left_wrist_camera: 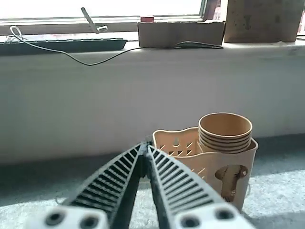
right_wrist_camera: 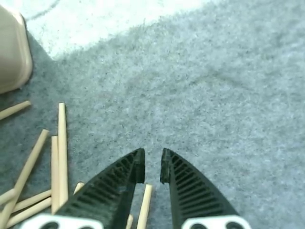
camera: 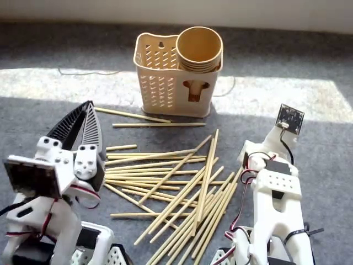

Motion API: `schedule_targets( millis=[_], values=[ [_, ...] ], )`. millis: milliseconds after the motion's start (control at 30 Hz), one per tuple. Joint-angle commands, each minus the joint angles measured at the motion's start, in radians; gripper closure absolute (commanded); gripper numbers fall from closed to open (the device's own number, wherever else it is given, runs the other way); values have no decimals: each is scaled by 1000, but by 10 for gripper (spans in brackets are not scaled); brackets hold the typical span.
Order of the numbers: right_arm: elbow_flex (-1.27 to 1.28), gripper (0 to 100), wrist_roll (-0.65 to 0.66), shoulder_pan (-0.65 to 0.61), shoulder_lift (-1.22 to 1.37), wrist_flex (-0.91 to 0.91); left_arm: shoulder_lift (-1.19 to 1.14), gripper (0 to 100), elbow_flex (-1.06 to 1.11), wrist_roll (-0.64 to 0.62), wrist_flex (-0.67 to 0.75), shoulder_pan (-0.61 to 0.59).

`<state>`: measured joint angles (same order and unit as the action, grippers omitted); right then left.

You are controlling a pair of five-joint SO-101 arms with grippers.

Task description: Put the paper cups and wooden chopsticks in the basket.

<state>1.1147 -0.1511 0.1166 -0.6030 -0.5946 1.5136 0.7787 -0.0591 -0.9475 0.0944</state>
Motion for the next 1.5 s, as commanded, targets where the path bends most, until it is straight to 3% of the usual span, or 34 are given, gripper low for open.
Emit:
schedule_targets(
  millis=[0,400,633,767,1100,1467],
  values=[
    [-4,932,-2,-12,-30,24,2,989,90,-5,21,-90],
    [-36,933,-2,-94,-30,-124,2,989,498,-5,21,-286],
    [-39,933,-3,-110,-15,-124,2,989,680,83,23,-300],
    [-82,933,-3,-108,81,-127,2,989,762,94,98,-303],
    [-265,928,-8,-108,326,-268,2,989,794,94,153,-300],
    [-291,928,-6,-113,260,-386,2,989,794,95,155,-298]
  ],
)
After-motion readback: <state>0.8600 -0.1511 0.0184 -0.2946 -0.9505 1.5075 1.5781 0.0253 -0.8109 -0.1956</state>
